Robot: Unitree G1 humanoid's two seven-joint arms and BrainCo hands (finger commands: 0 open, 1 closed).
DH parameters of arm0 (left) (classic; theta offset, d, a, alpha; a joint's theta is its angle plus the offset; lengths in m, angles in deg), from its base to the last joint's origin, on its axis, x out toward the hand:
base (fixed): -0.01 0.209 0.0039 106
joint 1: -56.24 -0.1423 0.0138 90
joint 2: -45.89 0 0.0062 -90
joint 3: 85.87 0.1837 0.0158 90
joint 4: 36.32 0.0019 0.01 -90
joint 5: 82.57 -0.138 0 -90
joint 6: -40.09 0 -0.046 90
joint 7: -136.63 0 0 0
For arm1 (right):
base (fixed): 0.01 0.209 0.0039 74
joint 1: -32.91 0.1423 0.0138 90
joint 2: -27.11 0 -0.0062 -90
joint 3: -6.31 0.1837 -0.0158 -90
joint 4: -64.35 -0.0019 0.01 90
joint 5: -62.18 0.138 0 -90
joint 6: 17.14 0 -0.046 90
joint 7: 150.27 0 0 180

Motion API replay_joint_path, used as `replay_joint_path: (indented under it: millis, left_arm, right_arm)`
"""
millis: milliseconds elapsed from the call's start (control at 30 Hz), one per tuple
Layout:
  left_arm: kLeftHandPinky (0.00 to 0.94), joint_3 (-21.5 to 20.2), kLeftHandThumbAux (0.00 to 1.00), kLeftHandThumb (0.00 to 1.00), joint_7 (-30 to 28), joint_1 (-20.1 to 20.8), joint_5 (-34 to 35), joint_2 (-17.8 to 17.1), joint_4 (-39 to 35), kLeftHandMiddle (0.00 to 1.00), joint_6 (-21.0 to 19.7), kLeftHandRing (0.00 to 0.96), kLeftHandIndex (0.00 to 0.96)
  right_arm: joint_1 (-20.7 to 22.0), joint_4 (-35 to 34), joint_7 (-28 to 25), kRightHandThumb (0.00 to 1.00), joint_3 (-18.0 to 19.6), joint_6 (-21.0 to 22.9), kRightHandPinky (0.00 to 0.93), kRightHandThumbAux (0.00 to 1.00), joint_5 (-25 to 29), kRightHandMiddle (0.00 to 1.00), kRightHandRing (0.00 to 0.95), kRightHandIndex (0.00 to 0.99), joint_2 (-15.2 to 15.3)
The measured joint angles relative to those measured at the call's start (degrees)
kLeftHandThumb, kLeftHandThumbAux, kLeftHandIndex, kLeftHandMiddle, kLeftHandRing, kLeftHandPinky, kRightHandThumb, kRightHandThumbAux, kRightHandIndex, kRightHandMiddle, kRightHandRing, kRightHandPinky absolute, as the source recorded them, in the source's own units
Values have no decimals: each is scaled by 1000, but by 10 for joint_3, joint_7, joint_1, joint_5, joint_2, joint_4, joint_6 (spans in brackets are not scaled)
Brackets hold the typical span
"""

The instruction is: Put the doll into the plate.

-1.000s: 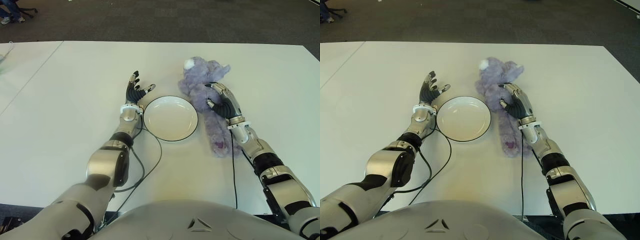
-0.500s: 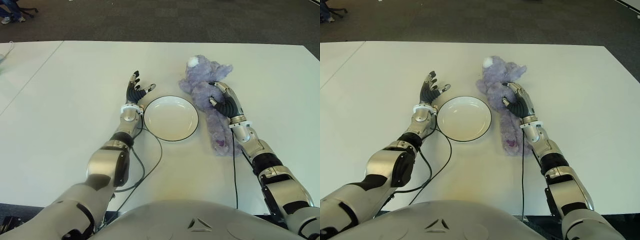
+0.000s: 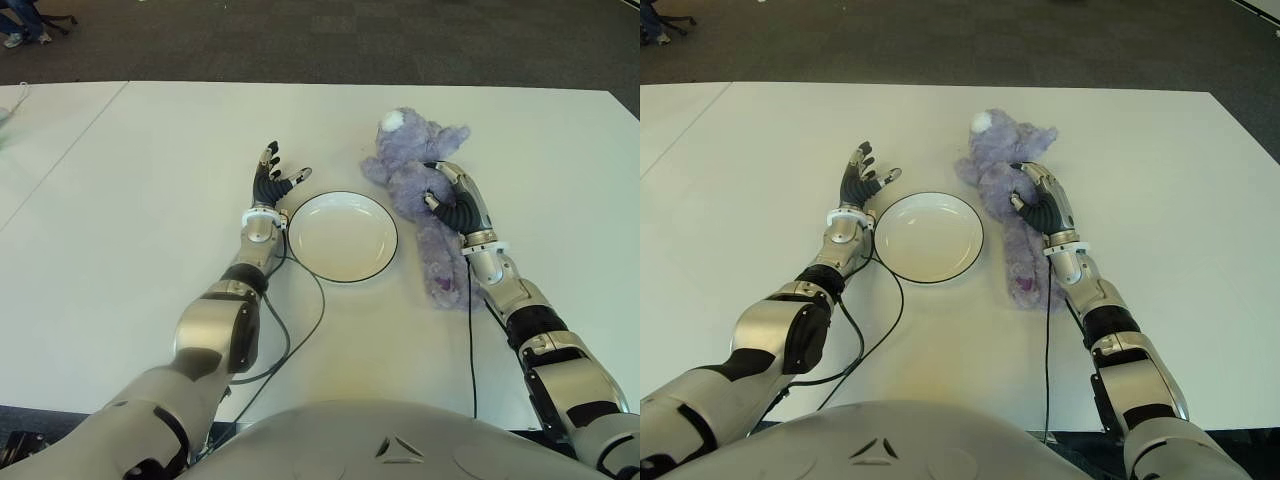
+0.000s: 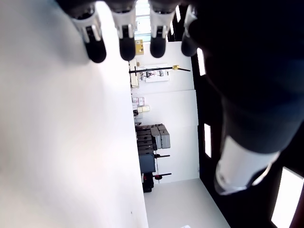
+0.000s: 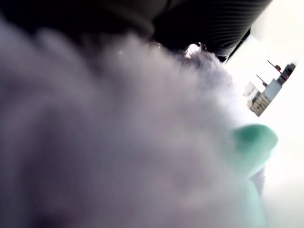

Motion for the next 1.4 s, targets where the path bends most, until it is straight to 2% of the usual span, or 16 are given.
replay_joint_path:
  millis: [367,500,800,1400]
  left_arm:
    - [114,1,775,0,0,1,-1,1,0,69,0,82,34]
    - [121,1,770,0,0,1,-1,0,0,75,0,84,34]
    - [117,2,780,0,0,1,-1,0,0,73,0,82,47]
    - [102,1,789,0,0,1,0,0,0,60,0,69,48]
  right_arm:
    - [3,-55,27,703,57,-6,853,715,-3,863,871,439,41]
    - [3,-99,53,701,73,-15,858,716,-17,863,871,439,42]
    - [2,-167,101,699,81,-27,861,716,-67,860,870,439,38]
    - [-14,-214,125,705,96,-31,866,713,-91,851,867,439,34]
